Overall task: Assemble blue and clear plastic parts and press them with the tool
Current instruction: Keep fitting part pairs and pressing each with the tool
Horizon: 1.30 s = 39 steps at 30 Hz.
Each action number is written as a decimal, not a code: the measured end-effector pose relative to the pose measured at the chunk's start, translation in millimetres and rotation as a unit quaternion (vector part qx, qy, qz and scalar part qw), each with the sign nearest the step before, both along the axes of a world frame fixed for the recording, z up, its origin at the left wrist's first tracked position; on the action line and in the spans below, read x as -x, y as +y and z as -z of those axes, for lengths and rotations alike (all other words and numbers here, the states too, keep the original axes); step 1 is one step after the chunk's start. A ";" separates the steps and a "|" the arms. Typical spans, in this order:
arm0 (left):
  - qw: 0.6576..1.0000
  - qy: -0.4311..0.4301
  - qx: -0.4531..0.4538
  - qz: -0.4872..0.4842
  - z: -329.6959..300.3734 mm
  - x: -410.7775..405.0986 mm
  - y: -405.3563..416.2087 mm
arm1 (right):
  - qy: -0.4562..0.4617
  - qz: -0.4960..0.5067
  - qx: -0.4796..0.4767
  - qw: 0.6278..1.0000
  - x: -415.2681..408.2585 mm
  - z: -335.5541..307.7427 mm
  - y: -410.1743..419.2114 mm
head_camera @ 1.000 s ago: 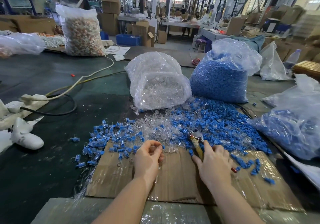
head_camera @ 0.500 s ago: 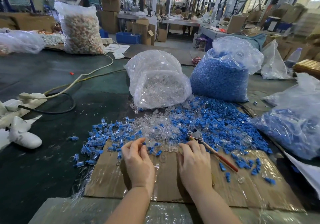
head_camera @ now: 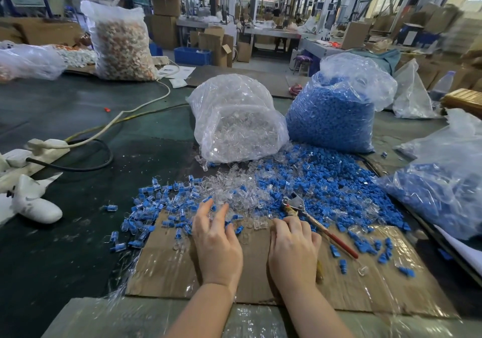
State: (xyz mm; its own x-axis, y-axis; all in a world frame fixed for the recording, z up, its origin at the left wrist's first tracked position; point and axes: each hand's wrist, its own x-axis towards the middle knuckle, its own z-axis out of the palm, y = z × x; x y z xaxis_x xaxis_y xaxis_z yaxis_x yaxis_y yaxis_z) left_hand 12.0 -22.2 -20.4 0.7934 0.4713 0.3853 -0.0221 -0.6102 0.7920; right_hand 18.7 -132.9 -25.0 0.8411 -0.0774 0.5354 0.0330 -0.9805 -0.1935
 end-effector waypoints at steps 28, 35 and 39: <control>0.963 0.143 -0.192 0.123 2.6 3.4 -3.0 | 0.080 0.002 0.026 0.996 3.8 -5.2 1.3; 0.969 0.130 -0.170 0.126 2.3 3.6 -2.3 | 0.135 0.059 0.056 0.987 -3.2 -5.6 1.3; 0.965 0.145 -0.175 0.133 4.3 1.7 -1.9 | 0.161 0.064 0.044 0.984 -5.0 -1.1 1.1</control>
